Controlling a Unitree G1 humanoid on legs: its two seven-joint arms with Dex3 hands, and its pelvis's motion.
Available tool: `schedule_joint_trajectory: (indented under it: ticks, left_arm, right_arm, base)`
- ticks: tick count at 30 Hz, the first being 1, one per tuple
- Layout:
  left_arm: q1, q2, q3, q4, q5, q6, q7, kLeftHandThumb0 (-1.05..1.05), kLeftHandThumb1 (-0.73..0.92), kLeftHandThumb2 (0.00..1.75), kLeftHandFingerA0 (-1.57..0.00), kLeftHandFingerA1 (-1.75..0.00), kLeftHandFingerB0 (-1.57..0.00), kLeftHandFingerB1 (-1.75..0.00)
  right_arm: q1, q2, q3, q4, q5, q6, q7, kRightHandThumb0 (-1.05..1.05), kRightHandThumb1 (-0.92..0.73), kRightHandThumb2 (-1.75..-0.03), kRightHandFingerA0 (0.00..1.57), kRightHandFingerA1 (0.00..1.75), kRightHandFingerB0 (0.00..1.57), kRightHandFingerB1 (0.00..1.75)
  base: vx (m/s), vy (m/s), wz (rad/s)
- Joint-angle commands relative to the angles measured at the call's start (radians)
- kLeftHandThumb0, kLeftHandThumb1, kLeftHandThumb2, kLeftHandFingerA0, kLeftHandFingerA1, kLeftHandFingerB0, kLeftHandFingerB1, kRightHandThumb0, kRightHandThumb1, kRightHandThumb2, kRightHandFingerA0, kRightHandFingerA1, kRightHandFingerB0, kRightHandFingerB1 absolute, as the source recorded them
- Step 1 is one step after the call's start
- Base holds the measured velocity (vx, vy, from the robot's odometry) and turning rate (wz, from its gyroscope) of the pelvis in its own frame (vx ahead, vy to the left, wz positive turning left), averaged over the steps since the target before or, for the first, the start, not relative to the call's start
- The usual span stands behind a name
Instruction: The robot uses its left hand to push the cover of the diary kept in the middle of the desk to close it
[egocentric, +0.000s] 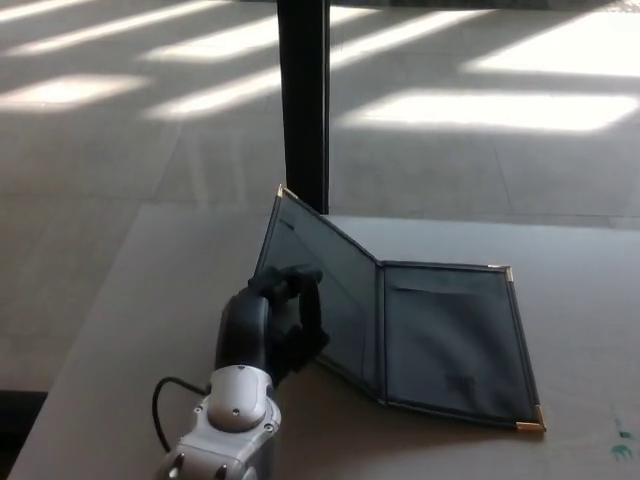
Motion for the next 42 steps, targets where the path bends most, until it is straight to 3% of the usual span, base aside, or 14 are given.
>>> schedule_joint_trajectory:
  ticks: [1,2,14,16,17,20,25,26,27,32,35,39,40,42]
  left_arm:
    - [-0.135,0.103,-0.158,-0.114,0.151,-0.191,-0.124,-0.86,0.91,0.78,-0.48,-0.58,-0.41,-0.52]
    - [-0.141,0.147,-0.21,-0.143,0.19,-0.224,-0.154,-0.89,0.85,0.9,-0.53,-0.64,-0.39,-0.55]
    - [-0.198,0.516,-0.718,-0.331,0.663,-0.571,-0.259,-0.91,0.91,0.75,-0.45,-0.67,-0.38,-0.58]
    - [-0.216,0.546,-0.798,-0.314,0.765,-0.623,-0.232,-0.91,0.79,1.16,-0.38,-0.7,-0.37,-0.64]
    - [-0.224,0.561,-0.819,-0.326,0.787,-0.618,-0.252,-0.98,0.92,0.86,-0.39,-0.73,-0.33,-0.6]
    - [-0.246,0.575,-0.894,-0.299,0.91,-0.643,-0.167,-0.98,0.92,0.83,-0.49,-0.68,-0.43,-0.6]
    - [-0.376,0.485,-1.066,-0.172,1.088,-0.606,-0.067,-0.85,0.8,1.27,-0.62,-0.75,-0.46,-0.63]
    - [-0.397,0.462,-1.092,-0.16,1.091,-0.589,-0.099,-0.85,0.8,1.27,-0.66,-0.76,-0.48,-0.63]
    - [-0.412,0.431,-1.114,-0.138,1.08,-0.578,-0.106,-0.95,0.92,0.87,-0.69,-0.72,-0.59,-0.6]
    - [-0.451,0.323,-1.186,-0.092,1.07,-0.479,-0.137,-0.91,0.81,1.28,-0.81,-0.83,-0.61,-0.68]
    - [-0.505,0.171,-1.217,-0.037,1.023,-0.396,-0.171,-0.9,0.92,0.87,-0.92,-0.94,-0.59,-0.62]
    - [-0.537,0.058,-1.251,0.002,1.038,-0.289,-0.191,-0.88,0.71,0.99,-0.78,-0.9,-0.6,-0.65]
    - [-0.55,0.017,-1.255,0.024,1.053,-0.25,-0.175,-0.79,0.77,1.2,-0.77,-0.9,-0.6,-0.68]
    - [-0.556,-0.07,-1.279,0.064,1.06,-0.189,-0.158,-0.78,0.86,0.64,-0.99,-1.23,-0.65,-0.62]
  right_arm:
    - [-0.009,-0.032,-0.003,0.02,-0.014,-0.006,-0.024,-0.79,-0.7,-1.21,0.72,0.89,0.83,0.75]
    - [-0.006,-0.032,-0.001,0.015,-0.012,-0.013,-0.009,-0.91,-0.92,-0.69,0.67,0.91,0.81,0.72]
    - [0.011,-0.046,0.014,-0.064,-0.02,0.027,-0.005,-0.92,-0.92,-0.71,0.66,0.92,0.72,0.72]
    - [0.005,-0.058,0.016,-0.056,-0.024,0.029,0.0,-0.91,-0.92,-0.71,0.65,0.91,0.72,0.71]
    - [-0.002,-0.063,0.015,-0.044,-0.021,0.02,0.009,-0.78,-0.71,-1.22,0.63,0.86,0.7,0.74]
    - [-0.019,-0.072,0.024,-0.047,-0.034,0.025,-0.003,-0.92,-0.92,-0.71,0.67,0.88,0.77,0.72]
    - [-0.041,-0.074,0.032,-0.046,-0.043,0.024,-0.013,-0.94,-0.92,-0.68,0.74,0.93,0.83,0.74]
    - [-0.04,-0.074,0.033,-0.053,-0.044,0.027,-0.013,-0.87,-0.68,-1.18,0.76,0.92,0.83,0.78]
    - [-0.045,-0.078,0.032,-0.051,-0.045,0.03,-0.017,-0.94,-0.91,-0.68,0.79,0.93,0.86,0.73]
    - [-0.066,-0.093,0.038,-0.018,-0.061,0.011,-0.008,-0.94,-0.92,-0.69,0.74,0.94,0.83,0.73]
    - [-0.086,-0.11,0.051,-0.009,-0.076,0.005,0.004,-0.82,-0.73,-1.24,0.73,0.91,0.77,0.76]
    - [-0.101,-0.115,0.08,-0.016,-0.113,-0.008,-0.01,-0.89,-0.92,-0.74,0.78,0.93,0.76,0.73]
    - [-0.118,-0.133,0.125,0.021,-0.175,-0.092,0.007,-0.88,-0.76,-1.08,0.74,0.93,0.66,0.78]
    - [-0.15,-0.134,0.118,0.068,-0.157,-0.115,0.021,-0.86,-0.92,-0.74,0.83,0.9,0.78,0.72]
  base:
    - [0.0,0.0,0.0]
    - [0.0,0.0,0.0]
    - [0.0,0.0,0.0]
    - [0.0,0.0,0.0]
    - [0.0,0.0,0.0]
    - [0.0,0.0,0.0]
    - [0.0,0.0,0.0]
    - [0.0,0.0,0.0]
    - [0.0,0.0,0.0]
    - [0.0,0.0,0.0]
    - [0.0,0.0,0.0]
    - [0.0,0.0,0.0]
    - [0.0,0.0,0.0]
    - [0.0,0.0,0.0]
